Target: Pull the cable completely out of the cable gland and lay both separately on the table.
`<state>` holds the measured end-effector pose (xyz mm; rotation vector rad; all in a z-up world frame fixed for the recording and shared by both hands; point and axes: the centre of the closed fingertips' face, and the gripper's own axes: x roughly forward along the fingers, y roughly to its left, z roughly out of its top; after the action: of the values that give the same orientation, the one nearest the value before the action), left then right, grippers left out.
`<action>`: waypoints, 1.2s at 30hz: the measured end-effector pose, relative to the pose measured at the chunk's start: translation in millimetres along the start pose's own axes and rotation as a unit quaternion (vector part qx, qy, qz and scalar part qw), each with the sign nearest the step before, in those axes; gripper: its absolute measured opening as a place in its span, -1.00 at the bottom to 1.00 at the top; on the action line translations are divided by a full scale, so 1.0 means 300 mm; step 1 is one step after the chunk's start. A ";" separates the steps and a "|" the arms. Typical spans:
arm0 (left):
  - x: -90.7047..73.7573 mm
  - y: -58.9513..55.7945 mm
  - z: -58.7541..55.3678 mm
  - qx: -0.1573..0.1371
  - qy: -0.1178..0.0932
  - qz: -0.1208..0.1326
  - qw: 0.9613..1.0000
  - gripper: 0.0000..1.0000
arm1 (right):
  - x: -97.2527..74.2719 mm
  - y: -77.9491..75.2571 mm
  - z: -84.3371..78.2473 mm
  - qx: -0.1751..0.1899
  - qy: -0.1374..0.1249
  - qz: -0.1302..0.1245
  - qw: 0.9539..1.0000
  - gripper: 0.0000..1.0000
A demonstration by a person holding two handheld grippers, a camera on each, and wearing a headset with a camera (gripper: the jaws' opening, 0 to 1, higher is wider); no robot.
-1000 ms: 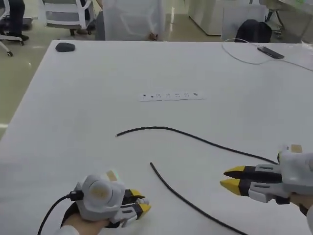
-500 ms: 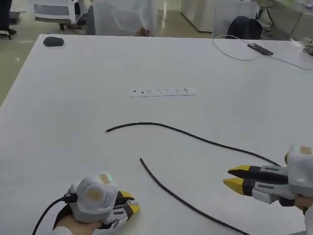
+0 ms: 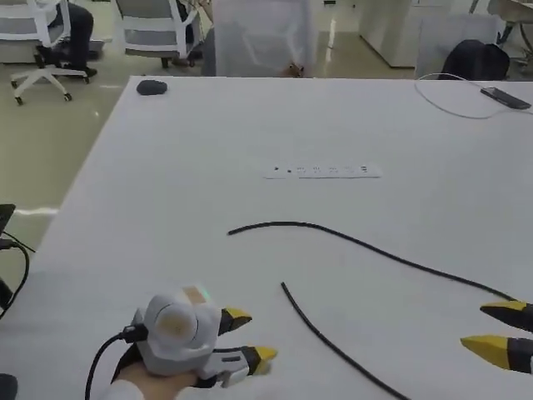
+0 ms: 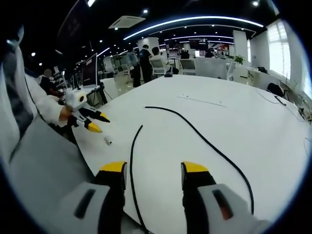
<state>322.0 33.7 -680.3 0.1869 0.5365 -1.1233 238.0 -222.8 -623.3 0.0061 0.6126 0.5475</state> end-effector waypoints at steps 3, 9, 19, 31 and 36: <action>-0.060 -0.003 0.030 -0.015 -0.011 0.006 1.000 -0.18 | -0.046 -0.025 -0.006 0.014 -0.002 -0.004 1.000 -0.01; -0.185 -0.003 0.058 -0.005 -0.026 0.026 0.999 -0.17 | -0.130 -0.056 -0.025 0.021 0.002 -0.011 1.000 0.01; -0.304 0.013 0.034 -0.028 -0.036 0.069 0.997 -0.19 | -0.182 -0.090 -0.043 0.034 0.000 -0.019 0.999 0.02; -0.305 0.007 0.062 -0.034 -0.055 0.071 0.995 -0.21 | -0.143 -0.051 -0.045 0.042 -0.004 -0.007 0.999 0.01; -0.302 0.004 0.061 -0.036 -0.058 0.065 0.996 -0.23 | -0.141 -0.038 -0.050 0.043 -0.003 -0.007 0.999 -0.01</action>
<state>299.5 99.8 -619.5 0.0922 0.4549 -0.9797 206.5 -255.5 -614.4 0.0856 0.6303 0.5077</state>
